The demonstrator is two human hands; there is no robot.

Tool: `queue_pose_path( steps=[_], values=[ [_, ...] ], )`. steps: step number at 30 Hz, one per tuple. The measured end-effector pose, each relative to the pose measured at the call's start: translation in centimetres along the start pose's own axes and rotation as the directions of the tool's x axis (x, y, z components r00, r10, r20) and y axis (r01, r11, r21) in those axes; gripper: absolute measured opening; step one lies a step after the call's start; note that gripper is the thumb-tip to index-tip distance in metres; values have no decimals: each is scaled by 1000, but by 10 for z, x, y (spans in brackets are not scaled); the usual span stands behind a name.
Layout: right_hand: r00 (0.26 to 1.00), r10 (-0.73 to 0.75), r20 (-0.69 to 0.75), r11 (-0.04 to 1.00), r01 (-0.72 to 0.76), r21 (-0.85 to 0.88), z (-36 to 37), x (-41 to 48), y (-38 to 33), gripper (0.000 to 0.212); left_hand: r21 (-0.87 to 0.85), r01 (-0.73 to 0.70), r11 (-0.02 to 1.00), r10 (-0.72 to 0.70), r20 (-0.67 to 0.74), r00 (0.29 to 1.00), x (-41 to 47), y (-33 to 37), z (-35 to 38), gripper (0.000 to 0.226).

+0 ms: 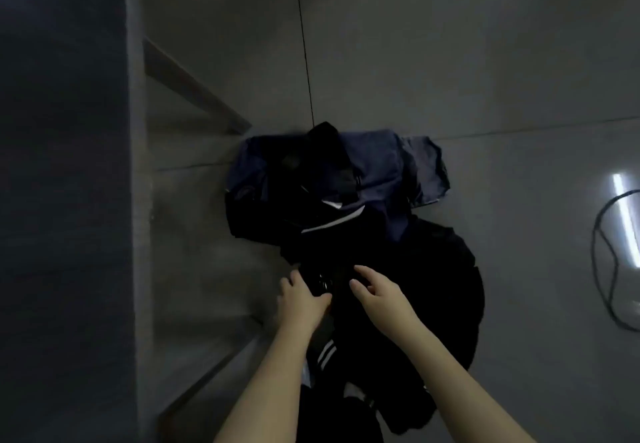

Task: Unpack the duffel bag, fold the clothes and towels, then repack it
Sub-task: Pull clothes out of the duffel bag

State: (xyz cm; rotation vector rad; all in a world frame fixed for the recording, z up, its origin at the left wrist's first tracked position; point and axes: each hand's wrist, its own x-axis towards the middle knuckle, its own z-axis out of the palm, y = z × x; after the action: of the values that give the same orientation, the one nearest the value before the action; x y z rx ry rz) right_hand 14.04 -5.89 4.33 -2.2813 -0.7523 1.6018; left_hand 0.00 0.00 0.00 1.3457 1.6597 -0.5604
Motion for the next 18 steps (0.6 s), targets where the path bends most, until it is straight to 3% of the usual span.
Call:
queue_pose_path(
  steps=[4, 8, 13, 18],
  values=[
    [1000, 29, 8, 999, -29, 20, 16, 25, 20, 46, 98, -64, 993, 66, -24, 997, 21, -9, 29, 98],
    [1000, 12, -20, 999, -11, 45, 26, 36, 37, 44, 222, -134, 966, 172, -162, 972, 40, -24, 53, 103],
    [999, -31, -23, 997, 33, 66, 22, 32, 46, 42, 149, -160, 976, 188, -195, 963, 42, -25, 55, 92],
    [998, -58, -36, 993, 61, 98, 10, 7, 40, 38, 28, -123, 992, 126, -203, 971, 6, -12, 31, 95]
  ],
)
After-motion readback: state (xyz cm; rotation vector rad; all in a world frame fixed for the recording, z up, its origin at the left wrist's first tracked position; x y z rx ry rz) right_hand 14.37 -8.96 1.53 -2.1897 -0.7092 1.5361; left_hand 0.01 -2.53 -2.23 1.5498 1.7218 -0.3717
